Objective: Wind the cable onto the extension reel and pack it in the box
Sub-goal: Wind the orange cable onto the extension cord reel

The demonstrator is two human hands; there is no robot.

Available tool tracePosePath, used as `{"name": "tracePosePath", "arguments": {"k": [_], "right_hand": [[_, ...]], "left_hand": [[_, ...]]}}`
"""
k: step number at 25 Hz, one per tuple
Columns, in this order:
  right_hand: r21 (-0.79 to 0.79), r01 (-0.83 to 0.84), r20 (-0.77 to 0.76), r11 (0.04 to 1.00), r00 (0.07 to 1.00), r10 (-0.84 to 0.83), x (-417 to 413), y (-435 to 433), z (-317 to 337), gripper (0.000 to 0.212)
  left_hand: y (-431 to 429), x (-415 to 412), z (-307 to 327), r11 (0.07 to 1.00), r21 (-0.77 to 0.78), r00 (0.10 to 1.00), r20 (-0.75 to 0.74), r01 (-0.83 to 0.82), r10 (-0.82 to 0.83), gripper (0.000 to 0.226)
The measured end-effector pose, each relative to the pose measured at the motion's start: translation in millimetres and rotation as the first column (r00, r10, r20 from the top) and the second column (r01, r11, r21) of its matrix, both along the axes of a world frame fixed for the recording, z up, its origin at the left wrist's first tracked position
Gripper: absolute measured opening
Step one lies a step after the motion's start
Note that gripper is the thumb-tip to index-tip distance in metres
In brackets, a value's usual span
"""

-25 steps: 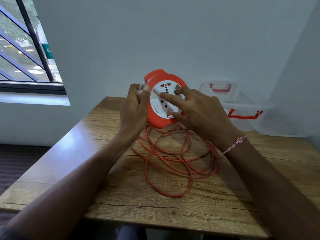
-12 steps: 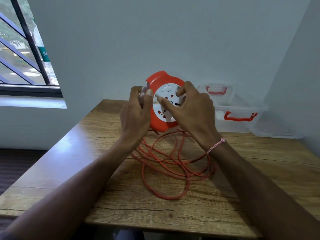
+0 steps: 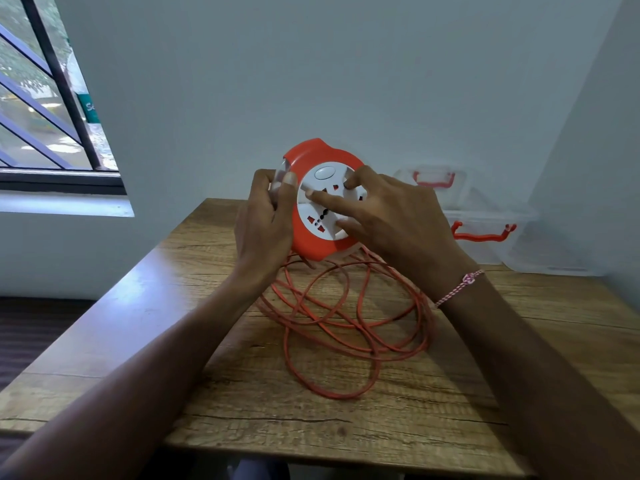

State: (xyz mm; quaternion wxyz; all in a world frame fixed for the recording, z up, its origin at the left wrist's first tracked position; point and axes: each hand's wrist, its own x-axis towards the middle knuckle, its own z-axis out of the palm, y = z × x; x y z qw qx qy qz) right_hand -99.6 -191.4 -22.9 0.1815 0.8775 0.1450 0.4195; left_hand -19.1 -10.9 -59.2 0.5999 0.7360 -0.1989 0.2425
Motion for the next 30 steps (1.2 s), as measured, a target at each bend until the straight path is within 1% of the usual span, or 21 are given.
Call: {"name": "tracePosePath", "arguments": {"k": [2, 4, 6, 7, 8, 10, 11, 12, 13, 15, 16, 17, 18, 20, 22, 24, 26, 27, 28, 29, 30], "right_hand": [[0.056, -0.024, 0.033, 0.998, 0.999, 0.022, -2, 0, 0, 0.048], [0.137, -0.026, 0.054, 0.99, 0.998, 0.019, -2, 5, -2, 0.053], [0.276, -0.006, 0.053, 0.961, 0.999, -0.009, 1, 15, -5, 0.064], [0.389, -0.004, 0.044, 0.921, 0.999, -0.014, 2, 20, -6, 0.066], [0.529, -0.009, 0.023, 0.849, 1.0, -0.004, 3, 24, -7, 0.064], [0.787, -0.006, -0.028, 0.617, 0.999, 0.046, 8, 28, -8, 0.057], [0.847, -0.007, -0.032, 0.531, 0.997, 0.065, 8, 28, -8, 0.054], [0.848, -0.022, -0.019, 0.53, 0.997, 0.07, 8, 25, -7, 0.052], [0.795, -0.055, 0.009, 0.605, 0.997, 0.078, 6, 20, -6, 0.05], [0.57, -0.127, 0.037, 0.812, 0.991, 0.129, 1, 7, -2, 0.045], [0.446, -0.125, -0.007, 0.886, 0.99, 0.143, -1, 1, 1, 0.046], [0.34, -0.108, -0.069, 0.934, 0.988, 0.139, -2, -2, 2, 0.049], [0.249, -0.088, -0.108, 0.965, 0.987, 0.118, -2, -3, 1, 0.051], [0.086, -0.06, -0.092, 0.995, 0.993, 0.068, 1, -2, -3, 0.054], [0.017, -0.055, -0.064, 0.998, 0.996, 0.056, 4, 0, -6, 0.053], [0.075, -0.066, -0.016, 0.995, 0.998, 0.068, 2, 2, -4, 0.052], [0.243, -0.045, 0.054, 0.969, 0.998, 0.033, 3, 9, -7, 0.061], [0.382, -0.019, 0.047, 0.924, 0.999, 0.001, 5, 13, -10, 0.065], [0.525, 0.008, 0.014, 0.851, 1.0, -0.018, 8, 17, -12, 0.066], [0.634, 0.033, -0.023, 0.773, 0.999, -0.024, 10, 19, -13, 0.065], [0.686, 0.04, -0.042, 0.726, 0.999, -0.016, 11, 20, -12, 0.064]], "left_hand": [[-1, -1, 0, 1.0, 0.015, 1.0, 0.005, 0.008, -0.008, 0.038], [-2, -3, 0, 1.0, 0.021, 1.0, 0.029, 0.004, -0.004, 0.038], [-4, -6, 0, 0.999, 0.037, 0.998, 0.065, -0.015, 0.013, 0.039], [-5, -7, 0, 0.999, 0.05, 0.997, 0.075, -0.018, 0.015, 0.041], [-7, -9, -1, 0.998, 0.058, 0.997, 0.077, -0.016, 0.011, 0.041], [-9, -11, -3, 0.998, 0.06, 0.997, 0.072, -0.003, -0.001, 0.038], [-9, -11, -3, 0.998, 0.059, 0.998, 0.067, 0.005, -0.009, 0.036], [-8, -10, -2, 0.998, 0.055, 0.998, 0.055, 0.019, -0.022, 0.034], [-7, -8, -1, 0.998, 0.048, 0.999, 0.036, 0.038, -0.04, 0.033], [-1, -3, 2, 0.996, 0.039, 0.997, -0.011, 0.079, -0.079, 0.037], [2, -1, 3, 0.995, 0.038, 0.995, -0.028, 0.092, -0.091, 0.041], [5, 1, 4, 0.994, 0.036, 0.994, -0.039, 0.101, -0.1, 0.042], [7, 2, 4, 0.993, 0.034, 0.993, -0.049, 0.11, -0.109, 0.042], [7, 1, 4, 0.991, 0.032, 0.99, -0.068, 0.13, -0.127, 0.042], [6, -1, 4, 0.991, 0.05, 0.99, -0.069, 0.124, -0.121, 0.046], [4, -2, 3, 0.992, 0.059, 0.993, -0.061, 0.107, -0.103, 0.049], [0, -4, 3, 0.993, 0.064, 0.994, -0.05, 0.096, -0.092, 0.05], [-2, -5, 2, 0.993, 0.071, 0.995, -0.045, 0.091, -0.088, 0.05], [-5, -7, 2, 0.993, 0.078, 0.995, -0.043, 0.089, -0.086, 0.049], [-6, -8, 1, 0.993, 0.082, 0.996, -0.044, 0.086, -0.083, 0.049], [-7, -8, 1, 0.993, 0.086, 0.996, -0.048, 0.082, -0.078, 0.049]]}}
